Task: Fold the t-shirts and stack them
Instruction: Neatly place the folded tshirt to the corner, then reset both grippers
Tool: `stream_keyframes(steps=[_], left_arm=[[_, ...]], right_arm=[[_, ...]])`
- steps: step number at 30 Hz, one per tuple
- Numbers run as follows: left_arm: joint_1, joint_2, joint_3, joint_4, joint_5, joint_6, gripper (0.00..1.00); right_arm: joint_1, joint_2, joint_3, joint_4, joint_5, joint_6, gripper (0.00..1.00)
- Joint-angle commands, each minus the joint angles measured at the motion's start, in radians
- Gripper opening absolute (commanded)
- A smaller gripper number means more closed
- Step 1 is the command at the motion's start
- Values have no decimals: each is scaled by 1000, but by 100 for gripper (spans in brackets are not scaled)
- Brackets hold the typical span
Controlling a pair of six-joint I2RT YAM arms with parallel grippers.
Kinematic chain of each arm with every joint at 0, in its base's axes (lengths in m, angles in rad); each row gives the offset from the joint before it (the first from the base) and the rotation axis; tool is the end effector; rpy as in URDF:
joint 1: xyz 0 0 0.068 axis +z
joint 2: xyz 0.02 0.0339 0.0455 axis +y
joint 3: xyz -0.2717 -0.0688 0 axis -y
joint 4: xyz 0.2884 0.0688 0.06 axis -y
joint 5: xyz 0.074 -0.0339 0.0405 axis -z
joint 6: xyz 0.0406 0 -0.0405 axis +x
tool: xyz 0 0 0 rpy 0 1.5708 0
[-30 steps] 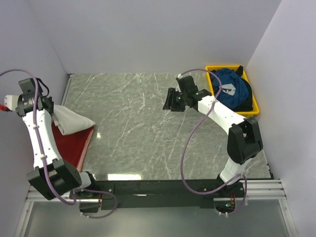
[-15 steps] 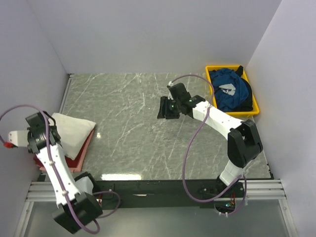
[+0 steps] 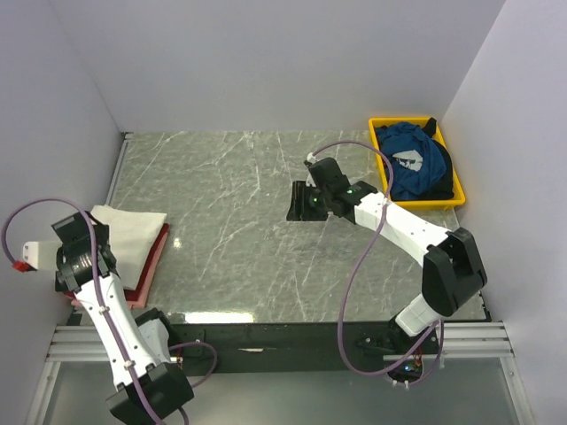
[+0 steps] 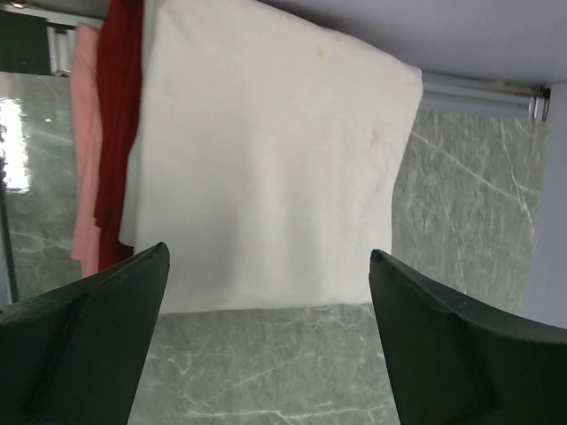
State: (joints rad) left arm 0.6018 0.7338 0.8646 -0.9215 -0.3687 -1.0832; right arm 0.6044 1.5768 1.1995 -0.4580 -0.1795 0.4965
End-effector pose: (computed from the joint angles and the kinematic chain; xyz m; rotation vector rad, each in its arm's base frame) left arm 0.1360 0.1111 0.3130 -1.8310 1.3971 0.1908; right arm 0.3154 0.2266 0.2502 -0.2227 2.5072 0.6999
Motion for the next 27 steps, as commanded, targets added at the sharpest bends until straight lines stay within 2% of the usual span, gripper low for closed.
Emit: stream_keyframes(steps=[1,5,8,12,13,14,16,19,20,21,27], left_arm=[[4,12,24,90,108,75,99],[-8,7,-28,165,204,97,99],[-97,-1,-79,219,206,77,99],[-333,32,-96,245,110,-6,100],[-446,58,-93,245,76,-48,99],[-500,73,-87,246,54,-66,100],[-650,128,-75,265,8,-107,100],[-853,219,-44,288,-59,-147,99],[-903,243,-35,302,-71,-149,99],[-1001,269,-13,323,-81,-147,99],[-1302,501,91,398,-117,-77,99]], right_arm=[[3,-72,-23,35,26,-7,57],[3,-98,-32,42,34,0,57],[3,-112,-44,53,41,10,58],[3,-133,-66,65,60,13,62],[1,-136,-70,67,69,11,64],[1,-141,-72,64,75,11,66],[0,-159,-80,67,86,11,74],[-12,-188,-103,76,86,14,80],[-15,-198,-109,78,87,16,81],[-21,-205,-124,79,87,16,82],[-25,-328,-224,98,141,43,84]])
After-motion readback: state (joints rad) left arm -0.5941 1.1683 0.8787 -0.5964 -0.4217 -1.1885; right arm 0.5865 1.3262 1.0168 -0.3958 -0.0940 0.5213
